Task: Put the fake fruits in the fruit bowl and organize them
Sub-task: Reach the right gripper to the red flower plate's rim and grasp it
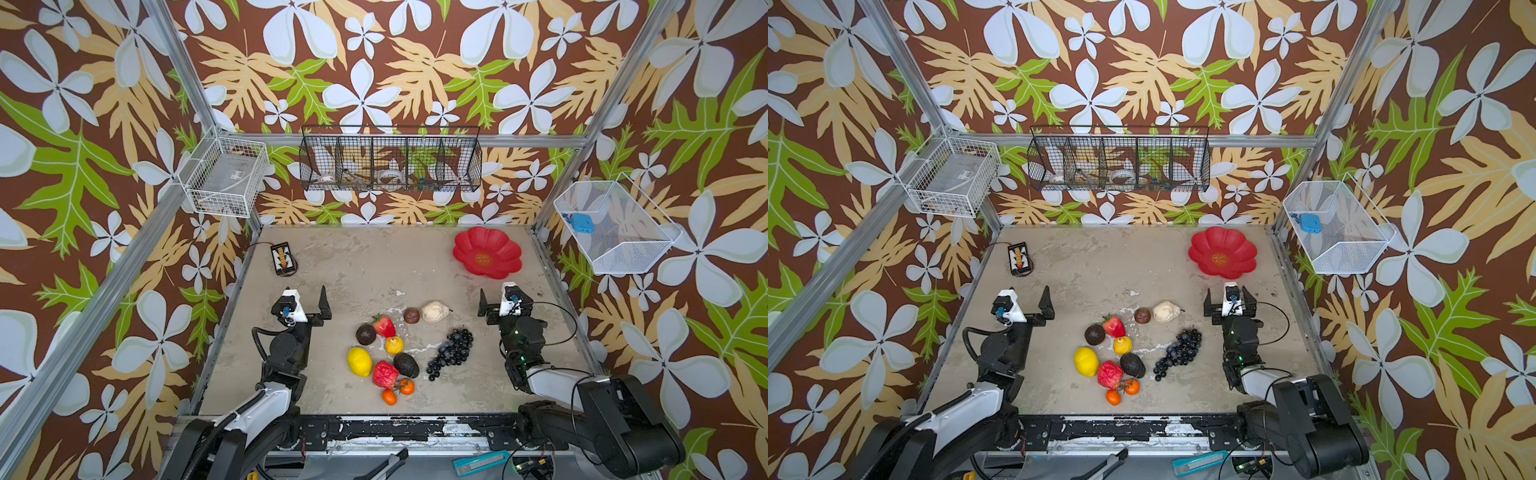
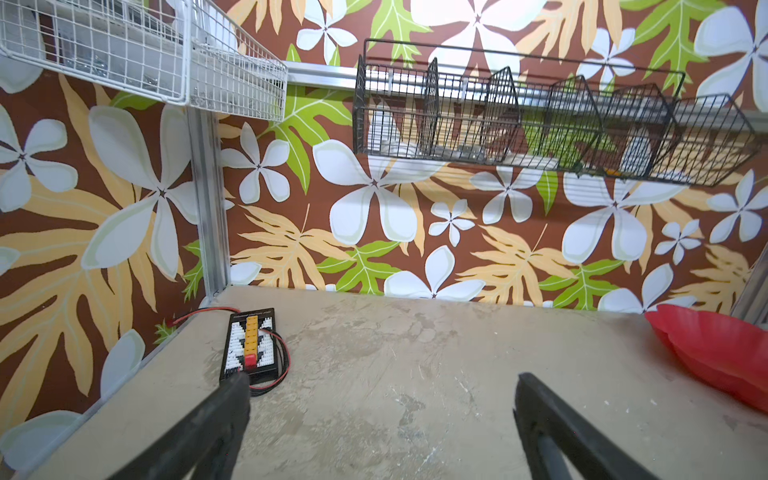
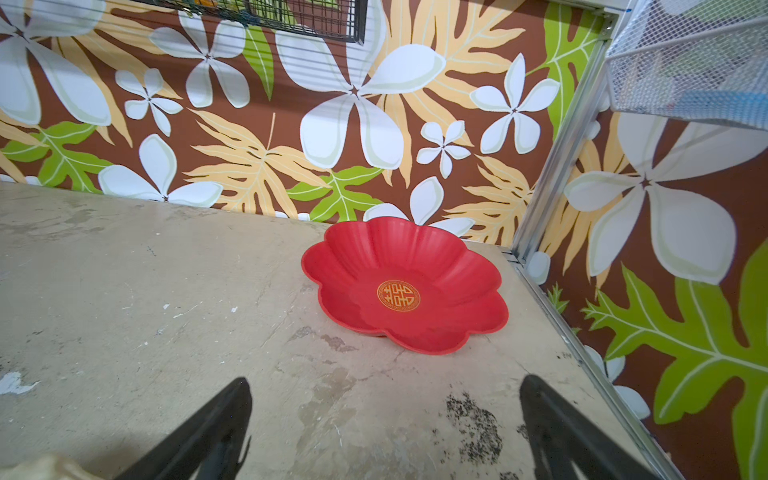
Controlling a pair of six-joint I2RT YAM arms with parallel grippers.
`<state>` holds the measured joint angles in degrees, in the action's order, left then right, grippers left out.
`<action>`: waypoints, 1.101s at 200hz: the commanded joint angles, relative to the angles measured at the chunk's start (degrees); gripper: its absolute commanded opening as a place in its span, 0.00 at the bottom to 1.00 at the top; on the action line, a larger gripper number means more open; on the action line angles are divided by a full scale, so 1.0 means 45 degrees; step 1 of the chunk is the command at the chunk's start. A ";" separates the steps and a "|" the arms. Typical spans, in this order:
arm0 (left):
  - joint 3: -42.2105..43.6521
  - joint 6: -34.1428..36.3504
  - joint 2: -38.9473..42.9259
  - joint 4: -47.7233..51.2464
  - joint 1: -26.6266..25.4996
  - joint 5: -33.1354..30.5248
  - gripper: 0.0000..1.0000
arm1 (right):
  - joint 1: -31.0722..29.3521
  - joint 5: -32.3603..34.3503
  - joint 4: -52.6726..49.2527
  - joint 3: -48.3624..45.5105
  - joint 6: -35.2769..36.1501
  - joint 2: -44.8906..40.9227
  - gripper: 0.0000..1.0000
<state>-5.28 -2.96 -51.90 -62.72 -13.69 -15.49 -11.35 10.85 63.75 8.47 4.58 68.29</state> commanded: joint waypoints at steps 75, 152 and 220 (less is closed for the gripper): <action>-0.0692 -1.1263 0.3234 0.7185 -0.0058 0.2327 1.00 | -0.0486 -0.1409 -0.7852 0.1533 -0.7107 -0.5646 1.00; 0.0063 -1.0300 0.3851 0.8349 -0.0067 0.5625 1.00 | -0.0887 -0.2404 -1.0284 0.4663 -0.5496 -0.2611 1.00; -0.0700 -0.8462 0.4197 1.1359 -0.1849 0.4063 1.00 | -0.1050 -0.0122 -1.3092 0.8887 -0.3485 0.2302 0.97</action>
<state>-6.92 -44.56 -29.85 -16.93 -19.25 6.13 -16.03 5.34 10.66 43.64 -15.59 73.03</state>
